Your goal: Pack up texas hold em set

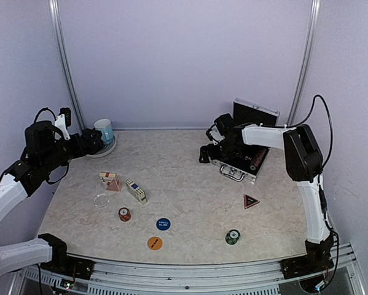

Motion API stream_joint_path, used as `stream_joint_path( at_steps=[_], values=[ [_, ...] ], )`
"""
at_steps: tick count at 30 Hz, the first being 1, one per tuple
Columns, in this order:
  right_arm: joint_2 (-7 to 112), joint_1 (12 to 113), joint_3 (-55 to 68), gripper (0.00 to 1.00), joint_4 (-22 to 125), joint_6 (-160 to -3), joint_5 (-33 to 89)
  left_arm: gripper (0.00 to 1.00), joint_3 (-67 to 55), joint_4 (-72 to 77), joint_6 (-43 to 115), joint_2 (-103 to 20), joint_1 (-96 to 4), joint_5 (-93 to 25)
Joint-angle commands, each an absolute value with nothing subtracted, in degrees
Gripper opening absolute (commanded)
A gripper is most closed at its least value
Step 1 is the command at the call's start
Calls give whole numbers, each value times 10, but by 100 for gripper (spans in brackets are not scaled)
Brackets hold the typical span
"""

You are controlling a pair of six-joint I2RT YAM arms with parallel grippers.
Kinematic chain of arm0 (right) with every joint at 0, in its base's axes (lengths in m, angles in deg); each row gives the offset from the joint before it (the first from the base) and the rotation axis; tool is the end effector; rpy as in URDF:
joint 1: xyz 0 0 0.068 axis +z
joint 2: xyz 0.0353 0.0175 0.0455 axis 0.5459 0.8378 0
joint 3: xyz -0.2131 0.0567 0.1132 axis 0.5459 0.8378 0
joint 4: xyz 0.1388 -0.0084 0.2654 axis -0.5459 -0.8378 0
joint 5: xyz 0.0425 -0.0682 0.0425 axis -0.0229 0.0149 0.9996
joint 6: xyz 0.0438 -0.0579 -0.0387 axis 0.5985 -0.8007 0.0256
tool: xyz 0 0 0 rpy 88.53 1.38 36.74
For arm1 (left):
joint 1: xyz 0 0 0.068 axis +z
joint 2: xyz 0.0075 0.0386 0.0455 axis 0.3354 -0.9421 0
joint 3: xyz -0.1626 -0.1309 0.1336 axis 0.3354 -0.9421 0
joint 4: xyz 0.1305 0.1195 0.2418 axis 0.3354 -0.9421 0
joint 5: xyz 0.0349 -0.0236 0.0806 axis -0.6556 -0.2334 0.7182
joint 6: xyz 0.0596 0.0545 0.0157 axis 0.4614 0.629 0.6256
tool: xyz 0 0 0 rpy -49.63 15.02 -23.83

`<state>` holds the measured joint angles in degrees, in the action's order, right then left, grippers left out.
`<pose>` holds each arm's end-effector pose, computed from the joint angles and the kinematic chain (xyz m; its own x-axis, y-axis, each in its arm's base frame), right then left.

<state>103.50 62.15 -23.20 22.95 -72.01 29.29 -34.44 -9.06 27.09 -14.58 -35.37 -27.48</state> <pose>0.4685 0.2733 0.0967 -0.8490 -0.1592 -0.5039 -0.3359 0.8986 0.2822 0.2820 -0.0817 0.2927 -0.3216 -0.2732 -0.9066 0.1961 0.9175 -0.3460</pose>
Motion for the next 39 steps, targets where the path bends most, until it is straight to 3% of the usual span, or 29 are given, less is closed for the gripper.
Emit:
stream_joint_path(
  at_steps=[1, 28, 39],
  values=[
    [1050, 670, -239, 99, 242, -735, 367, 99, -349, -94, 273, -141, -349, -276],
    [1113, 787, -348, 98, 170, -860, 425, 99, -349, -93, 273, -136, -350, -278],
    [1086, 828, -305, 98, 144, -943, 431, 99, -349, -92, 272, -139, -347, -281]
  ],
)
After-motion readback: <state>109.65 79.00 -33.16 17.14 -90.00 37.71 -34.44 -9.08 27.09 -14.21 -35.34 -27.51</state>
